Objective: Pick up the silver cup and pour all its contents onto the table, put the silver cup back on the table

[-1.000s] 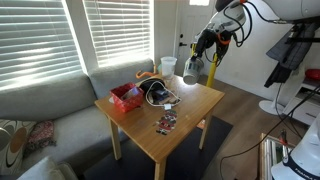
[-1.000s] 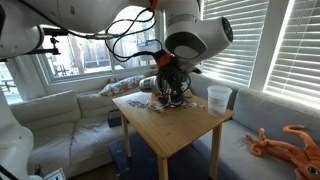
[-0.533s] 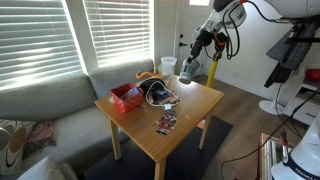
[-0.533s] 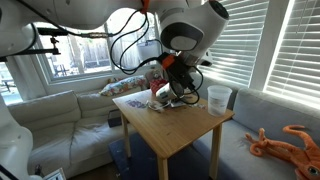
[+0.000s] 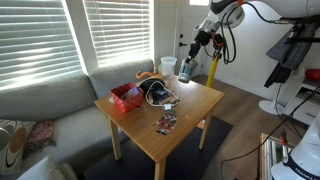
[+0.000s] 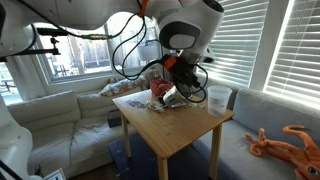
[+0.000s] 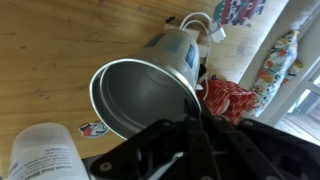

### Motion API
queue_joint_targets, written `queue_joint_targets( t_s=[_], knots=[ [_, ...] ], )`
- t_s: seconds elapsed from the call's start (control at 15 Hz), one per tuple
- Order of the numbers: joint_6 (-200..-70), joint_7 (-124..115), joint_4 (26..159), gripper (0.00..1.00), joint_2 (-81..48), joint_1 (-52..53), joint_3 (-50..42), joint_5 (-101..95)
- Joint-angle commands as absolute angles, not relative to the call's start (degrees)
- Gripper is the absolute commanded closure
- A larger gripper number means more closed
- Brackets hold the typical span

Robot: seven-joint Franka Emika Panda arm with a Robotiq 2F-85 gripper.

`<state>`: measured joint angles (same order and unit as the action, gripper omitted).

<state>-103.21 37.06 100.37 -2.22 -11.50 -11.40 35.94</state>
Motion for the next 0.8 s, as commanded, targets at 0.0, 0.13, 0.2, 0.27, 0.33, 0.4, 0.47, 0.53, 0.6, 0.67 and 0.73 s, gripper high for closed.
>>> queue_joint_targets(
  t_s=[0.0, 0.13, 0.2, 0.27, 0.33, 0.4, 0.47, 0.53, 0.6, 0.67, 0.73],
  knots=[
    [-111.69, 36.65, 102.14, 0.99, -0.64, -9.69, -9.51, 26.75],
    [-116.62, 36.17, 103.14, 0.99, -0.5, -8.69, -8.49, 20.98],
    [-119.04, 35.7, 103.83, 0.99, -0.49, -8.19, -8.02, 17.86],
    [-120.95, 35.09, 104.51, 0.99, -0.42, -7.79, -7.6, 15.27],
    [-123.11, 34.42, 105.56, 0.99, -0.29, -7.29, -7.14, 12.62],
    [-124.51, 33.83, 106.38, 0.99, -0.19, -6.9, -6.78, 10.35],
    [-126.3, 32.98, 107.24, 0.99, -0.07, -6.57, -6.46, 7.96],
    [-127.25, 32.42, 107.94, 0.99, 0.01, -6.27, -6.17, 6.07],
    [-128.39, 31.68, 108.72, 0.99, 0.19, -6.04, -5.91, 4.09],
    [-129.09, 31.18, 109.2, 0.99, 0.2, -5.87, -5.75, 2.69],
    [-129.88, 30.56, 109.99, 0.99, 0.28, -5.68, -5.5, 1.31]
  ],
)
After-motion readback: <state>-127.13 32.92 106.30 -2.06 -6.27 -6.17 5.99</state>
